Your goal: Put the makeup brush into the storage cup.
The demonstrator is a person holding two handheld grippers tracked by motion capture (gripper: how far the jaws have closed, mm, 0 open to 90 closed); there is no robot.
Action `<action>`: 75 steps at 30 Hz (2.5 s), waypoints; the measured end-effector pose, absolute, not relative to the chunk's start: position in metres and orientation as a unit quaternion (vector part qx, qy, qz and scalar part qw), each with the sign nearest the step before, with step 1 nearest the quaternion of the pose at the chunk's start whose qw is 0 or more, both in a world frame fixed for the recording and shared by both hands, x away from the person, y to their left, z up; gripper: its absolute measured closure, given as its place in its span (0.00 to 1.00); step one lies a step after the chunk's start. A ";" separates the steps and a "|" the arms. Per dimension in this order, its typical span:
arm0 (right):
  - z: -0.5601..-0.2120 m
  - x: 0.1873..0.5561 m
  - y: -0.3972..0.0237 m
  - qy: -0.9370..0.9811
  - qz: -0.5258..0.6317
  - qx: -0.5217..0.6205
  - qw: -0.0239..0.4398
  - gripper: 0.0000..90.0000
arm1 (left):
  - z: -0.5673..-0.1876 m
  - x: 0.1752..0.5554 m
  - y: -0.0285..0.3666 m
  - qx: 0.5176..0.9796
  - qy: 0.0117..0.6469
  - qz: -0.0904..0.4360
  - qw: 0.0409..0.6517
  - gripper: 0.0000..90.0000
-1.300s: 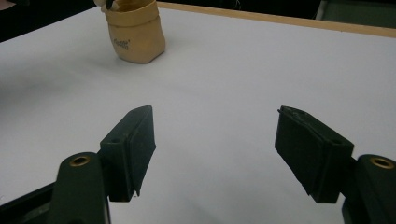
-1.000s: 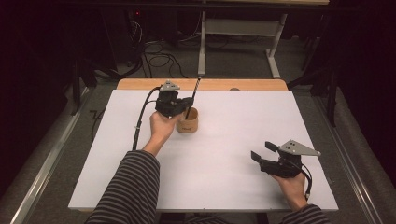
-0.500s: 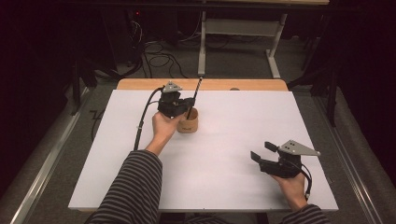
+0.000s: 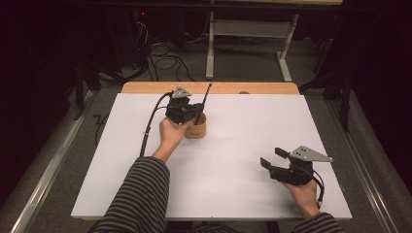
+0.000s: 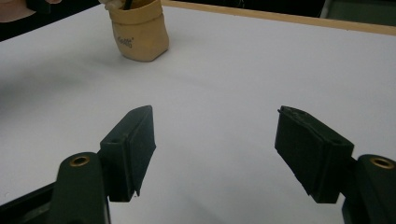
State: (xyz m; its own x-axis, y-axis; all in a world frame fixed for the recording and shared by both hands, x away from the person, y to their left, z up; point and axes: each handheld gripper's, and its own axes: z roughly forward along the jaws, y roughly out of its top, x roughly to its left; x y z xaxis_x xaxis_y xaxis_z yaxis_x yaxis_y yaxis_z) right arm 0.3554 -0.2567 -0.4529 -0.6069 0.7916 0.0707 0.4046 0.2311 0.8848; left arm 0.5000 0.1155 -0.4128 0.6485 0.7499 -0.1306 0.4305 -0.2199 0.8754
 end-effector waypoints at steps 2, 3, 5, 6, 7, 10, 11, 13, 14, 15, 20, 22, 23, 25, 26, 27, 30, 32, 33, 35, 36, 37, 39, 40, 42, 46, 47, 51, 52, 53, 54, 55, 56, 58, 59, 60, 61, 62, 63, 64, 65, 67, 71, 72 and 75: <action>-0.453 0.355 -0.257 0.759 0.477 0.394 0.202 0.33 | -0.414 0.500 0.115 0.766 0.386 0.161 0.488 0.92; -0.453 0.355 -0.256 0.759 0.477 0.394 0.202 0.33 | -0.414 0.500 0.115 0.767 0.385 0.162 0.486 0.92; -0.453 0.356 -0.256 0.760 0.477 0.393 0.202 0.33 | -0.415 0.500 0.115 0.768 0.387 0.162 0.483 0.92; -0.453 0.356 -0.256 0.760 0.477 0.392 0.202 0.33 | -0.415 0.500 0.115 0.769 0.387 0.162 0.483 0.92; -0.453 0.356 -0.256 0.760 0.477 0.392 0.202 0.33 | -0.415 0.500 0.115 0.769 0.387 0.162 0.481 0.92; -0.453 0.356 -0.256 0.760 0.477 0.392 0.201 0.33 | -0.415 0.499 0.114 0.771 0.386 0.164 0.480 0.92; -0.453 0.356 -0.256 0.761 0.477 0.392 0.201 0.33 | -0.415 0.499 0.114 0.771 0.385 0.164 0.480 0.92; -0.453 0.356 -0.256 0.761 0.477 0.391 0.202 0.33 | -0.416 0.499 0.114 0.772 0.384 0.165 0.479 0.92; -0.453 0.356 -0.256 0.761 0.477 0.391 0.201 0.33 | -0.416 0.499 0.113 0.773 0.384 0.165 0.478 0.92; -0.453 0.356 -0.256 0.761 0.477 0.392 0.201 0.33 | -0.416 0.499 0.113 0.773 0.384 0.165 0.477 0.92; -0.453 0.356 -0.256 0.761 0.476 0.391 0.201 0.33 | -0.417 0.498 0.113 0.776 0.383 0.165 0.474 0.92; -0.453 0.356 -0.256 0.762 0.476 0.391 0.200 0.33 | -0.417 0.498 0.113 0.776 0.383 0.164 0.473 0.92; -0.453 0.356 -0.256 0.762 0.476 0.392 0.199 0.33 | -0.418 0.497 0.113 0.777 0.383 0.164 0.472 0.92; -0.453 0.356 -0.255 0.762 0.476 0.391 0.199 0.33 | -0.418 0.497 0.113 0.778 0.383 0.164 0.471 0.92; -0.453 0.356 -0.255 0.761 0.477 0.391 0.199 0.33 | -0.418 0.497 0.113 0.778 0.382 0.164 0.470 0.92; -0.453 0.356 -0.255 0.762 0.477 0.391 0.199 0.33 | -0.419 0.497 0.113 0.777 0.383 0.164 0.471 0.92; -0.454 0.356 -0.255 0.762 0.476 0.392 0.198 0.33 | -0.422 0.496 0.115 0.778 0.386 0.163 0.468 0.92; -0.454 0.356 -0.255 0.762 0.476 0.391 0.199 0.33 | -0.423 0.496 0.117 0.778 0.388 0.163 0.467 0.92; -0.454 0.356 -0.255 0.763 0.476 0.391 0.199 0.33 | -0.424 0.496 0.118 0.777 0.389 0.162 0.468 0.92; -0.454 0.356 -0.255 0.763 0.475 0.390 0.199 0.33 | -0.424 0.495 0.119 0.778 0.388 0.163 0.466 0.92; -0.454 0.356 -0.255 0.763 0.475 0.390 0.198 0.33 | -0.424 0.495 0.119 0.778 0.388 0.163 0.466 0.92; -0.454 0.356 -0.255 0.763 0.475 0.391 0.197 0.33 | -0.424 0.495 0.119 0.778 0.388 0.163 0.466 0.92; -0.454 0.356 -0.255 0.764 0.474 0.391 0.197 0.33 | -0.423 0.495 0.119 0.779 0.387 0.164 0.466 0.92; -0.454 0.356 -0.255 0.764 0.474 0.391 0.197 0.33 | -0.423 0.495 0.119 0.779 0.387 0.164 0.466 0.92; -0.454 0.356 -0.255 0.764 0.474 0.391 0.197 0.33 | -0.423 0.494 0.118 0.779 0.387 0.164 0.466 0.92; -0.454 0.357 -0.255 0.764 0.474 0.390 0.197 0.33 | -0.424 0.494 0.118 0.780 0.387 0.162 0.463 0.92; -0.454 0.357 -0.255 0.764 0.475 0.390 0.196 0.33 | -0.424 0.494 0.118 0.781 0.387 0.162 0.463 0.92; -0.454 0.357 -0.255 0.764 0.474 0.391 0.196 0.33 | -0.423 0.494 0.118 0.781 0.386 0.162 0.463 0.91; -0.454 0.356 -0.255 0.764 0.474 0.391 0.196 0.33 | -0.423 0.494 0.118 0.781 0.386 0.162 0.463 0.91; -0.454 0.356 -0.255 0.764 0.474 0.391 0.196 0.33 | -0.423 0.494 0.118 0.782 0.386 0.161 0.463 0.91; -0.454 0.356 -0.255 0.764 0.474 0.391 0.196 0.33 | -0.423 0.493 0.118 0.782 0.385 0.161 0.462 0.91; -0.454 0.356 -0.255 0.764 0.473 0.392 0.196 0.33 | -0.422 0.493 0.119 0.782 0.385 0.161 0.462 0.91; -0.454 0.357 -0.255 0.764 0.473 0.391 0.196 0.33 | -0.422 0.493 0.119 0.783 0.384 0.161 0.462 0.90; -0.454 0.357 -0.254 0.765 0.473 0.391 0.195 0.33 | -0.422 0.493 0.120 0.782 0.383 0.160 0.464 0.88; -0.454 0.357 -0.254 0.765 0.473 0.391 0.195 0.33 | -0.421 0.493 0.120 0.783 0.383 0.159 0.465 0.87; -0.454 0.357 -0.254 0.765 0.473 0.391 0.195 0.33 | -0.421 0.492 0.120 0.783 0.382 0.158 0.465 0.85; -0.454 0.357 -0.255 0.765 0.473 0.391 0.195 0.33 | -0.420 0.492 0.120 0.783 0.380 0.157 0.466 0.84; -0.454 0.357 -0.255 0.765 0.473 0.391 0.195 0.33 | -0.420 0.491 0.121 0.784 0.379 0.156 0.467 0.82; -0.454 0.357 -0.254 0.765 0.473 0.391 0.195 0.33 | -0.419 0.490 0.120 0.784 0.377 0.157 0.467 0.80; -0.454 0.357 -0.254 0.765 0.473 0.391 0.195 0.33 | -0.418 0.489 0.120 0.785 0.375 0.158 0.467 0.78; -0.454 0.357 -0.254 0.765 0.473 0.391 0.195 0.33 | -0.417 0.489 0.120 0.785 0.374 0.157 0.469 0.77; -0.454 0.357 -0.254 0.765 0.473 0.391 0.195 0.33 | -0.416 0.487 0.120 0.787 0.370 0.156 0.468 0.75; -0.454 0.357 -0.254 0.766 0.472 0.391 0.195 0.33 | -0.414 0.486 0.120 0.787 0.370 0.157 0.468 0.70; -0.454 0.357 -0.254 0.766 0.472 0.391 0.196 0.33 | -0.414 0.485 0.120 0.786 0.370 0.157 0.469 0.68; -0.454 0.357 -0.254 0.766 0.472 0.391 0.196 0.33 | -0.412 0.484 0.121 0.786 0.370 0.158 0.469 0.64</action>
